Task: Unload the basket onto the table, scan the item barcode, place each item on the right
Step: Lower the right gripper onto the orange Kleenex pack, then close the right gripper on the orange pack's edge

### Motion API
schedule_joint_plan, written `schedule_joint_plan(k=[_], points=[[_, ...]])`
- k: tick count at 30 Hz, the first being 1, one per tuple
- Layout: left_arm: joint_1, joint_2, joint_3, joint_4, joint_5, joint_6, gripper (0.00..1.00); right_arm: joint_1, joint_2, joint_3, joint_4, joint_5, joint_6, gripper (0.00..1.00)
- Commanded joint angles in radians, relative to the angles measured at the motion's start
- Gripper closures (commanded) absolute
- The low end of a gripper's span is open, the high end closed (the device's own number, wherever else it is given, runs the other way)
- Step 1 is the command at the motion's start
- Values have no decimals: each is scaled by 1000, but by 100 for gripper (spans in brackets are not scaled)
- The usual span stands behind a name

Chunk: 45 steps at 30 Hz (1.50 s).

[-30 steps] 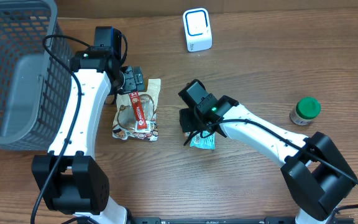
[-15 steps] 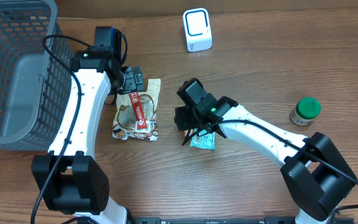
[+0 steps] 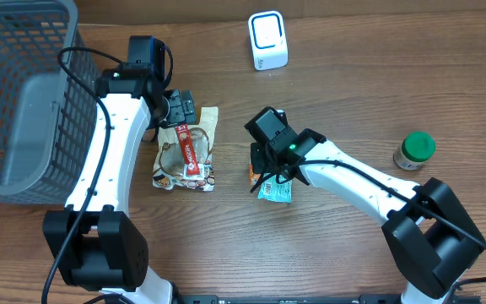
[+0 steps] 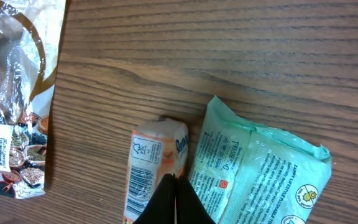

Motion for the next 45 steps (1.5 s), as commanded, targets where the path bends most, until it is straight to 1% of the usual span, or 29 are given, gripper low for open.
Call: schedule_joint_plan(k=[1, 7, 11, 14, 17, 19, 26, 30, 34, 36, 38, 41, 45], points=[[-2, -21, 14, 1, 5, -10, 0, -2, -9, -6, -10, 30, 34, 96], [-2, -21, 14, 1, 5, -10, 0, 6, -8, -47, 9, 30, 74, 96], [-2, -21, 14, 1, 5, -10, 0, 16, -8, -86, 47, 22, 74, 96], [-2, -21, 14, 1, 5, -10, 0, 23, -8, -103, 90, -43, 65, 96], [-2, -21, 14, 1, 5, -10, 0, 32, -8, -103, 137, -132, 9, 96], [-2, -21, 14, 1, 5, -10, 0, 40, -8, -103, 162, -159, -13, 96], [-2, -21, 14, 1, 5, -10, 0, 64, -8, -103, 193, -156, -14, 96], [-2, -21, 14, 1, 5, -10, 0, 64, -8, -103, 209, -155, -39, 95], [-2, -21, 14, 1, 5, -10, 0, 64, -8, -103, 232, -119, -31, 95], [-2, -21, 14, 1, 5, -10, 0, 62, -8, -103, 254, -94, -31, 86], [-2, -21, 14, 1, 5, -10, 0, 60, -8, -103, 271, -74, -21, 84], [-2, -21, 14, 1, 5, -10, 0, 60, -8, -103, 279, -34, 45, 82], [-2, -21, 14, 1, 5, -10, 0, 61, -8, -103, 285, -21, 94, 72]])
